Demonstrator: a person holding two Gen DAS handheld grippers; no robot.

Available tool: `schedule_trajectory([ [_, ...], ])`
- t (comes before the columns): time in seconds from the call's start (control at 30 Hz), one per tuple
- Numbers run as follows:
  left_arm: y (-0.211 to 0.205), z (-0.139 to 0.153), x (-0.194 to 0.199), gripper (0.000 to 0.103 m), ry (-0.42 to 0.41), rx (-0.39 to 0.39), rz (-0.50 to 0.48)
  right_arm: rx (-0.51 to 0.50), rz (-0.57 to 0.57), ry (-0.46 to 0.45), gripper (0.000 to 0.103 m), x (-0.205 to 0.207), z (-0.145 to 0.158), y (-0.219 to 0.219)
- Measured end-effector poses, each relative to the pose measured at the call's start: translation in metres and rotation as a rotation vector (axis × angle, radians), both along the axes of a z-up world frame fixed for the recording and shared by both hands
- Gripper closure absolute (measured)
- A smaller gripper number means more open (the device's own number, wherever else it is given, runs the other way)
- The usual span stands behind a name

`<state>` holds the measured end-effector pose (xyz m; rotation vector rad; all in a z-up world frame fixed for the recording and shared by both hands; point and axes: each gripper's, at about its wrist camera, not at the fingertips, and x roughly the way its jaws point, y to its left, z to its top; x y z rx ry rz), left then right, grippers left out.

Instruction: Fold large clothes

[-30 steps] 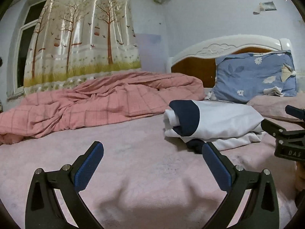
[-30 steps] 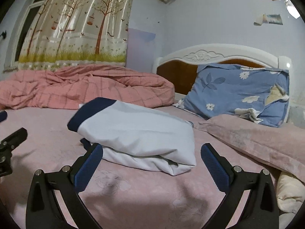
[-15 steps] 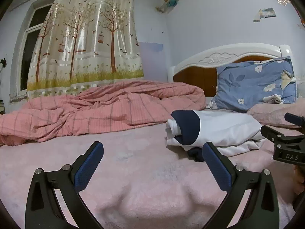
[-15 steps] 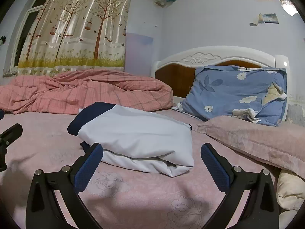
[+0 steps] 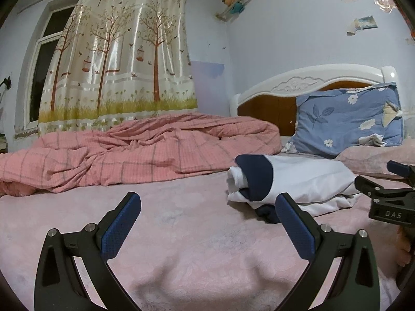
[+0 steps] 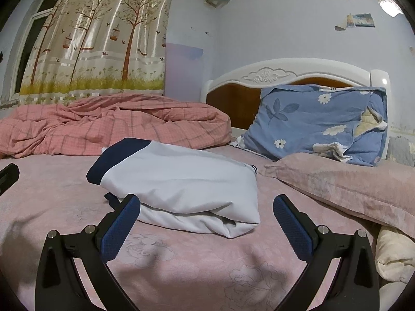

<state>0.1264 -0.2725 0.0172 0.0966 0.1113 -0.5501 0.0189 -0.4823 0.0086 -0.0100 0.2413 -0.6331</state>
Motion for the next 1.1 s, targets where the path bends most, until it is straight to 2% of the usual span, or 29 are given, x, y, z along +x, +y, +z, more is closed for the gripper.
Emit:
schedule_trajectory([
  [1.1,-0.0023,-0.0012,-0.0003,0.0,0.002,0.009,-0.009,0.003,0.001,0.006,0.0,0.0033,-0.0006,-0.0032],
])
